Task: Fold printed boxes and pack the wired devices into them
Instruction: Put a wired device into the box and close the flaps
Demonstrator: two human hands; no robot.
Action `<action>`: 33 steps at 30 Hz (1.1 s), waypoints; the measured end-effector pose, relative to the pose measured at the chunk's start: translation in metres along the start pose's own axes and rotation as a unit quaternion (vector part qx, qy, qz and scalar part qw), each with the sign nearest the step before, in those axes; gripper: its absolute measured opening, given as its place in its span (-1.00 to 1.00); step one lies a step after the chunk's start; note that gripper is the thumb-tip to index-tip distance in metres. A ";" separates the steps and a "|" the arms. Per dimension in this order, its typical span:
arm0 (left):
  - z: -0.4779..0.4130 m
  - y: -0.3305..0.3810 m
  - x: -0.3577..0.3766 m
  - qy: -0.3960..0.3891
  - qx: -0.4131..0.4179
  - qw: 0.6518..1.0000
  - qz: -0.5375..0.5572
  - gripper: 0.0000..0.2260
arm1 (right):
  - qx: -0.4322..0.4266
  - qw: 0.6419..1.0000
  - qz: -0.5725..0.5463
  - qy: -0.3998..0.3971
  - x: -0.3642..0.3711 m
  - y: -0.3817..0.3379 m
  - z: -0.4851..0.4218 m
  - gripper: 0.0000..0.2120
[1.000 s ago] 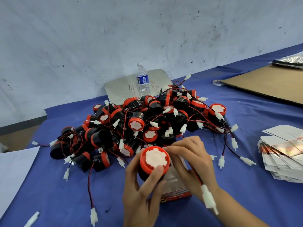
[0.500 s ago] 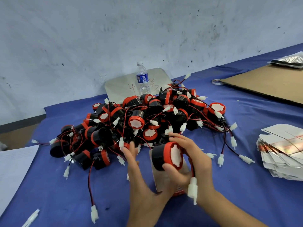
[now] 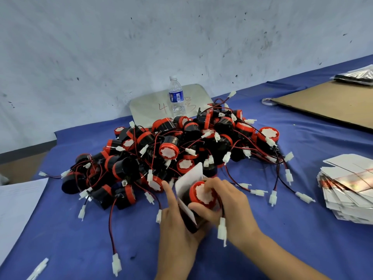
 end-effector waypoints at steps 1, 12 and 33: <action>-0.001 0.000 0.002 0.008 -0.003 1.000 0.007 -0.08 | 0.003 1.000 0.014 -0.003 0.000 0.002 0.000 -0.60; 0.003 0.007 0.005 0.062 0.057 0.996 -0.011 0.06 | 0.056 0.978 0.139 -0.143 -0.003 0.003 -0.002 -0.78; -0.008 0.020 -0.005 0.054 0.080 0.991 -0.097 -0.82 | -0.018 0.990 -0.118 0.080 -0.018 -0.005 -0.012 -0.79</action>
Point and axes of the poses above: each hand's wrist, its own z-axis away from the middle knuckle, its own x-axis out of the palm, y = z × x, the point moved 1 cm from there along -z, towards the middle knuckle, and after that the axes turned 9 degrees about -z, right-handed, at the moved point
